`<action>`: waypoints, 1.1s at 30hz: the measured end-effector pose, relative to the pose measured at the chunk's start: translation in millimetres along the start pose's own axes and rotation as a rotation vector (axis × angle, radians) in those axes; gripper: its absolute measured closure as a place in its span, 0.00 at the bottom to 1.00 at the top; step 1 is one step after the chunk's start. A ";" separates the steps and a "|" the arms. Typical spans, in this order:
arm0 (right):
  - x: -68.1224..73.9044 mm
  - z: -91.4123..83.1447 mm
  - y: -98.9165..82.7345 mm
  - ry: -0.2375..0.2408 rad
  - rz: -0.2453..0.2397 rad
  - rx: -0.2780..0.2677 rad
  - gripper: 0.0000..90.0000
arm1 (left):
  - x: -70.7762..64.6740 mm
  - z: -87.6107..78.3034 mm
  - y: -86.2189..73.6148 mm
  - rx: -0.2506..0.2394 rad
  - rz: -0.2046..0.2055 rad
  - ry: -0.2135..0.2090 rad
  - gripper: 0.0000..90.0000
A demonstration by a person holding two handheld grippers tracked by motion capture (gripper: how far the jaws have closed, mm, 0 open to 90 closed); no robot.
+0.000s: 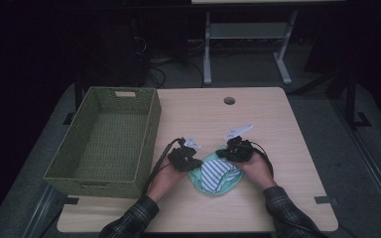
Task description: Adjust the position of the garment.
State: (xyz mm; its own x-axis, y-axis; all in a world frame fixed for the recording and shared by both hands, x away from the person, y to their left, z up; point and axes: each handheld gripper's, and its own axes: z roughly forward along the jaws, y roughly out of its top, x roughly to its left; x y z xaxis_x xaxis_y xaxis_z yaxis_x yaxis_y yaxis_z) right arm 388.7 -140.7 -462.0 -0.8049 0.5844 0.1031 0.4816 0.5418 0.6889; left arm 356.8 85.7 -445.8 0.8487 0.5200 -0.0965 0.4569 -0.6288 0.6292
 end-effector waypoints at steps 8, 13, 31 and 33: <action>-22.5 -27.0 -8.7 -0.047 0.060 -0.067 1.00 | -20.0 -30.1 -11.9 -0.034 0.001 -0.047 0.99; -25.1 -23.3 -14.5 -0.055 0.061 -0.039 1.00 | -31.8 -28.8 -27.4 0.019 0.015 -0.058 0.99; -24.4 -17.7 -22.8 -0.066 0.044 0.022 1.00 | -22.0 -11.2 -28.9 0.090 0.023 -0.013 1.00; -23.6 -20.6 -25.3 -0.066 0.047 0.026 1.00 | -18.7 -10.1 -26.6 0.094 0.021 -0.006 1.00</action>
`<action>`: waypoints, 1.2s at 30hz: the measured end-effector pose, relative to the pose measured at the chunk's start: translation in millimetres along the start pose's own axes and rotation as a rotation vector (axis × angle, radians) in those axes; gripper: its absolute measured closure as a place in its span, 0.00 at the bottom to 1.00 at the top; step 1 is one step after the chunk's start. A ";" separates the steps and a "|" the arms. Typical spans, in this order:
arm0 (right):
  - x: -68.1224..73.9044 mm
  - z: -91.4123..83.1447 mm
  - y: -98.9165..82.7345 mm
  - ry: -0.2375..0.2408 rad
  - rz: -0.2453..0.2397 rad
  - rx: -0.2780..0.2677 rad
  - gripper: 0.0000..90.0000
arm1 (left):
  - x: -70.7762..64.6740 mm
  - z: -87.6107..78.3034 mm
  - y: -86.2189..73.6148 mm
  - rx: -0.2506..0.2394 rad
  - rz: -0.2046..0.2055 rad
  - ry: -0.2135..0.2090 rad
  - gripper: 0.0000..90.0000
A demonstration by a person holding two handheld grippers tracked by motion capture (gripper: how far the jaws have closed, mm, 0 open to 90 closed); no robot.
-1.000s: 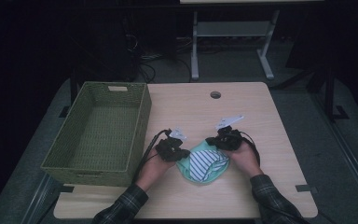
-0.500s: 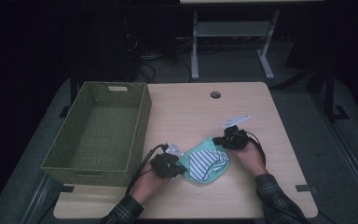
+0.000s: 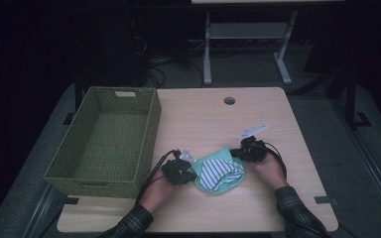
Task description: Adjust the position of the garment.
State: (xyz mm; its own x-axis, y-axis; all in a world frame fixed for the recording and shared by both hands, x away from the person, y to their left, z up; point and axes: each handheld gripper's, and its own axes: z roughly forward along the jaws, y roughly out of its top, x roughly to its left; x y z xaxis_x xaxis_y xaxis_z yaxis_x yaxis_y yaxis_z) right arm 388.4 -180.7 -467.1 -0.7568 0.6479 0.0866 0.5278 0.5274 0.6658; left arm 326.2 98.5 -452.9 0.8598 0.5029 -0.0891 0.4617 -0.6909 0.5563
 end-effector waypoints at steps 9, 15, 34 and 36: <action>0.6 -13.1 -13.0 -0.001 0.008 0.017 1.00 | 20.2 6.7 13.6 0.006 -0.033 0.033 1.00; 6.0 -21.0 -21.9 0.003 0.007 0.020 1.00 | 31.3 11.6 22.5 0.006 -0.042 0.047 1.00; 30.5 -39.0 -36.8 0.041 -0.039 0.022 1.00 | 60.5 23.1 43.3 -0.022 -0.086 0.051 1.00; 27.7 -45.0 -34.4 0.034 -0.034 -0.009 1.00 | 59.8 17.4 41.0 -0.032 -0.094 0.043 1.00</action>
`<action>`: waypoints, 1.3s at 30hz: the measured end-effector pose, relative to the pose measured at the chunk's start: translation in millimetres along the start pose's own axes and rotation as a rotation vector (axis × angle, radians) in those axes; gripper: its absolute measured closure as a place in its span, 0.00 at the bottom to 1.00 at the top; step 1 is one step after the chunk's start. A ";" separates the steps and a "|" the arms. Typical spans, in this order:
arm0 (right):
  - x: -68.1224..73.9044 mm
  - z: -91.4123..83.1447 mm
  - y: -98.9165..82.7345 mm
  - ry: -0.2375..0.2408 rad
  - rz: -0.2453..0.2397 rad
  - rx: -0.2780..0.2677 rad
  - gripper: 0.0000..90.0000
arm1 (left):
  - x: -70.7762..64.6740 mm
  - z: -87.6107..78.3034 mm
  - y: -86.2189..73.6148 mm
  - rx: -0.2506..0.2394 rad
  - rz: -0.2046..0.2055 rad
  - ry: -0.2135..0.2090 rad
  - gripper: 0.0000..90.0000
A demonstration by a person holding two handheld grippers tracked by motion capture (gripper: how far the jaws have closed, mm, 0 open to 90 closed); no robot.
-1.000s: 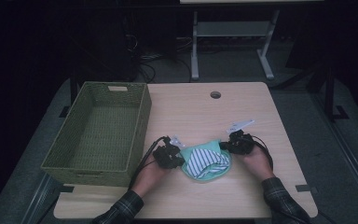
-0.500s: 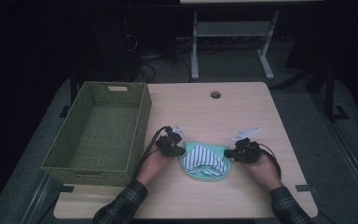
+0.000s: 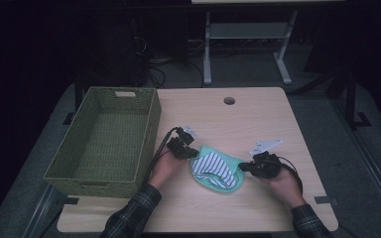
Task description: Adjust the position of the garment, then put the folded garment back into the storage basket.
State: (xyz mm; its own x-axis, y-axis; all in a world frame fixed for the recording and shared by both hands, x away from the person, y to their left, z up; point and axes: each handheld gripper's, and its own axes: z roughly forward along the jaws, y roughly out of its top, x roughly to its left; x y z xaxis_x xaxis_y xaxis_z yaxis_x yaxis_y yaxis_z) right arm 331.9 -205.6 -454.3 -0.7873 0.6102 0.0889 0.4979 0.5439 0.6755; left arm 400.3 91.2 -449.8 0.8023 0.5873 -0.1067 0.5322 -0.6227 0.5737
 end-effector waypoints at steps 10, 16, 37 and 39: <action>-35.0 -1.6 4.1 -0.052 0.070 -0.047 1.00 | -16.2 -29.0 -6.2 -0.057 0.000 -0.056 0.95; -29.2 8.2 1.4 -0.019 0.059 -0.002 1.00 | -23.9 -38.5 -8.9 -0.057 0.010 -0.080 0.85; 16.7 5.3 -8.5 0.063 0.015 -0.001 1.00 | -44.8 -51.4 -21.3 0.005 0.070 -0.109 0.34; 21.6 6.0 -9.0 0.074 0.013 0.001 1.00 | -46.9 -51.4 -22.9 0.005 0.094 -0.097 0.28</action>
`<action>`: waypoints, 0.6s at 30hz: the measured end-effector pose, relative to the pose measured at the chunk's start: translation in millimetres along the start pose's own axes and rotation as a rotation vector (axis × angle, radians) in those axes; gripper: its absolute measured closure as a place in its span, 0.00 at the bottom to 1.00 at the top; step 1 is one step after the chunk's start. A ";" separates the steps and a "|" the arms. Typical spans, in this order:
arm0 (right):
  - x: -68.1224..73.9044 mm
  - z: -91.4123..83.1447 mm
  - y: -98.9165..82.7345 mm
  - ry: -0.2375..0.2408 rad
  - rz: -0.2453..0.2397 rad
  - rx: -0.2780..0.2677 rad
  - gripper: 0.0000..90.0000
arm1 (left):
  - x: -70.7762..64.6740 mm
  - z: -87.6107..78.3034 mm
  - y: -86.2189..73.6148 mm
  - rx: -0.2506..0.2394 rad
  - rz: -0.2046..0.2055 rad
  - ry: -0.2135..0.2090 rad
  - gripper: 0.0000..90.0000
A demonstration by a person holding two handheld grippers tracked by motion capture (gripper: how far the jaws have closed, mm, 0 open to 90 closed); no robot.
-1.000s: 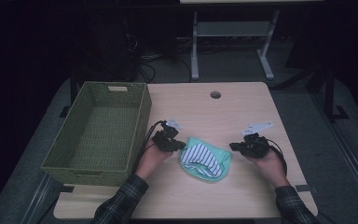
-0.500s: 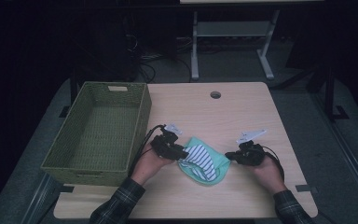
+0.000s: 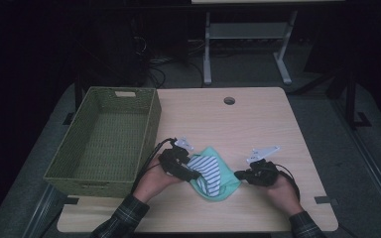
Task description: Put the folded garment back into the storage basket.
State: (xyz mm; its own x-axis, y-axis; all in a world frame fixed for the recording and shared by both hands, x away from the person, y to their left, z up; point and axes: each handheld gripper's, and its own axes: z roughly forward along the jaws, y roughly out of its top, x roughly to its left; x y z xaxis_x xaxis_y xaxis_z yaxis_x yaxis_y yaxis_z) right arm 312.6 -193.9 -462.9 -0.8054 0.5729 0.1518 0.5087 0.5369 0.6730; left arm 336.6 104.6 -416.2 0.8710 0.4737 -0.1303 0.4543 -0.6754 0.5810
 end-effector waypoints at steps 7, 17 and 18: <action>1.0 -3.9 -1.1 -0.014 -0.001 -0.020 1.00 | -5.9 8.7 -3.1 0.028 0.049 -0.009 0.20; -22.9 -16.3 -10.3 -0.172 0.066 -0.059 0.62 | -9.8 21.9 -0.7 0.047 0.077 -0.014 0.16; -25.4 -16.5 -11.3 -0.187 0.071 -0.054 0.57 | -10.7 24.3 -0.8 0.046 0.072 -0.013 0.16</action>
State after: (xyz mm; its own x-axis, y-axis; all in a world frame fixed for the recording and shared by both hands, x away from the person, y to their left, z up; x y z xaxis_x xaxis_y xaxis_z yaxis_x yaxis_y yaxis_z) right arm 322.3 -224.7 -462.4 -0.6950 0.7159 0.0668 0.5411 0.4596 0.7042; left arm 331.5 86.3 -434.7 0.9037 0.4162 -0.1002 0.3987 -0.7327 0.5515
